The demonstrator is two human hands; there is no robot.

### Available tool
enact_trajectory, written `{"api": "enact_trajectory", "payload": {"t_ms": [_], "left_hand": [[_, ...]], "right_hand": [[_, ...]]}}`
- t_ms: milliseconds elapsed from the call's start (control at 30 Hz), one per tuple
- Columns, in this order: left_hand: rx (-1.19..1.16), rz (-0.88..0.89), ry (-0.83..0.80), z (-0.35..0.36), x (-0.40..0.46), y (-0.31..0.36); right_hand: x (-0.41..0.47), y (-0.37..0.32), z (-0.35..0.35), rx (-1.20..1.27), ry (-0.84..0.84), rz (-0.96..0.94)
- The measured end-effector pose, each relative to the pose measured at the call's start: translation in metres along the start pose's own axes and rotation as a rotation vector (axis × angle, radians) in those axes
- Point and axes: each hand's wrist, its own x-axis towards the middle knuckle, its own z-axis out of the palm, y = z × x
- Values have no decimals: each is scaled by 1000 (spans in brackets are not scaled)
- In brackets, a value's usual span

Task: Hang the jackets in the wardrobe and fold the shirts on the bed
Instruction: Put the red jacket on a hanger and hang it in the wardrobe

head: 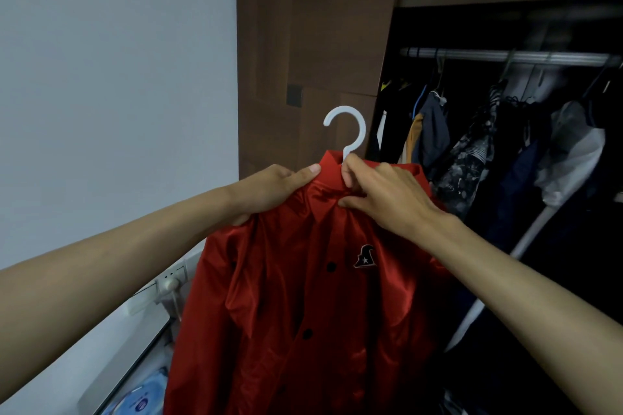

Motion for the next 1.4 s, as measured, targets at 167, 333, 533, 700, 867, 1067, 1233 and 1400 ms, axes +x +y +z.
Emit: {"api": "enact_trajectory", "payload": {"t_ms": [167,333,533,700,867,1067,1233,1400], "left_hand": [[4,-11,17,0,0,-3],[21,-23,25,-4,1,-8],[22,-22,-28,-1,-4,-14],[46,27,-10,-7,-5,-17],[82,106,-49,-18,-5,-15],[276,332,-144,-12,-1,-16],[541,545,79,-33,10,-24],[715,545,512,-79,7,-48]], "right_hand": [[0,1,-4,90,-112,-47],[-7,-1,-1,47,-75,-157],[-8,-1,1,-41,-175,-242],[-4,4,-9,197,-175,-83],[2,5,-29,688,-8,310],[11,17,-28,878,110,351],[7,32,-38,919,154,418],[-8,64,-57,924,252,500]]}}
